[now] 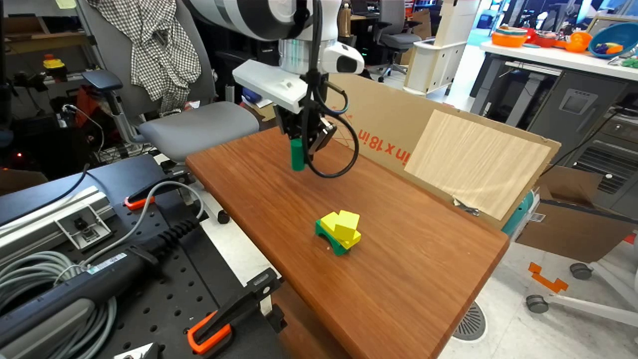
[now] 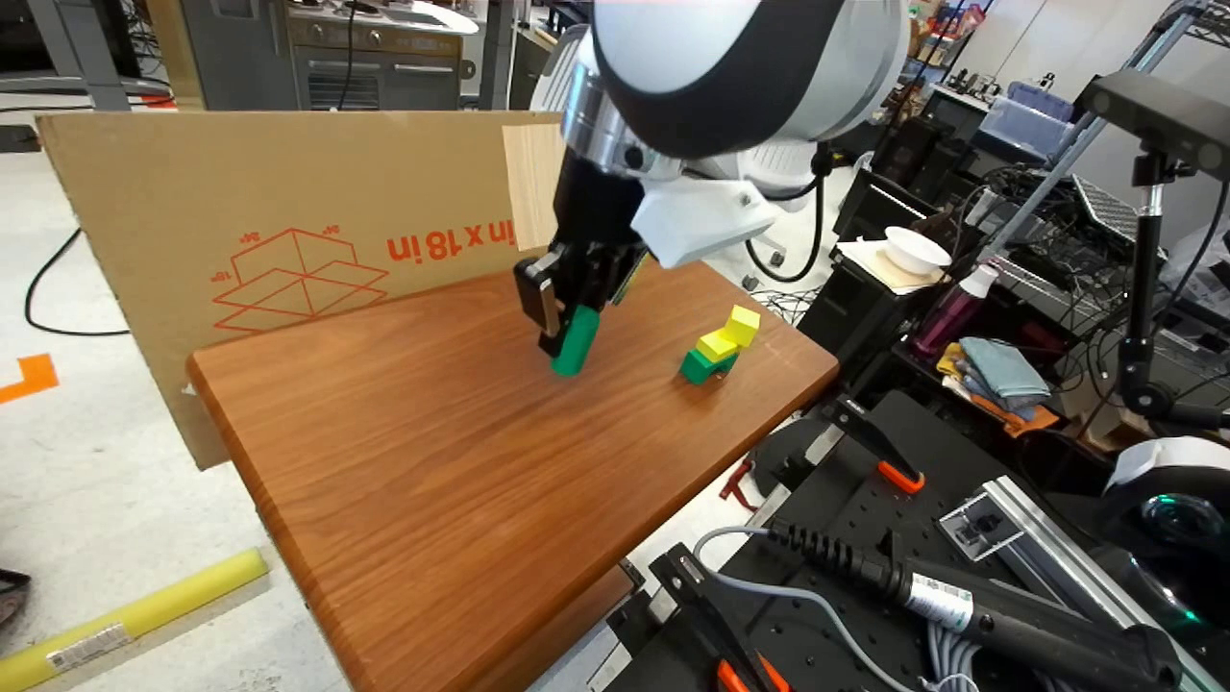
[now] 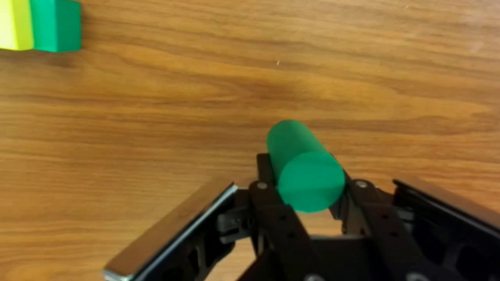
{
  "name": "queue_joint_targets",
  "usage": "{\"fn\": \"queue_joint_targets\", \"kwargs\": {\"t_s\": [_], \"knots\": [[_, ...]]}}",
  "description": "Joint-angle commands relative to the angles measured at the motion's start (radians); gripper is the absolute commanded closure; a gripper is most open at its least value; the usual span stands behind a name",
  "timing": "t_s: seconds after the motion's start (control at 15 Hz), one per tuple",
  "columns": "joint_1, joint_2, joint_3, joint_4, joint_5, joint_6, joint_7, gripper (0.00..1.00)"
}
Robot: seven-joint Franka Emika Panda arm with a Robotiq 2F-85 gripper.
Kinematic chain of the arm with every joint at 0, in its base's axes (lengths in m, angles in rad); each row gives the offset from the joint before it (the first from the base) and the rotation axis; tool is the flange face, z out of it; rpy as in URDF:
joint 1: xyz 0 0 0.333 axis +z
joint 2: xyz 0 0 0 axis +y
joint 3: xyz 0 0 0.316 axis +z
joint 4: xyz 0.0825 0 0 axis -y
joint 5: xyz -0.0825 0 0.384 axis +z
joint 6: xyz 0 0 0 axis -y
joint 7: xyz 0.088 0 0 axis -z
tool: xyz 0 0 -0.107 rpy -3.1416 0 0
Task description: Put the green block on the yellow blocks
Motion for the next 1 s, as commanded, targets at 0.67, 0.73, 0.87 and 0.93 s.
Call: {"fn": "queue_joint_targets", "kwargs": {"t_s": [0.67,0.73,0.87,0.93], "knots": [[-0.14,-0.23,-0.124,-0.088,0.011,-0.2,-0.019,0.92],[-0.14,-0.229,-0.133,-0.09,0.009,-0.206,-0.015,0.92],[-0.139,-0.219,-0.15,-0.091,0.008,-0.181,0.001,0.92],[-0.139,-0.214,-0.157,-0.091,0.01,-0.172,0.013,0.92]]}}
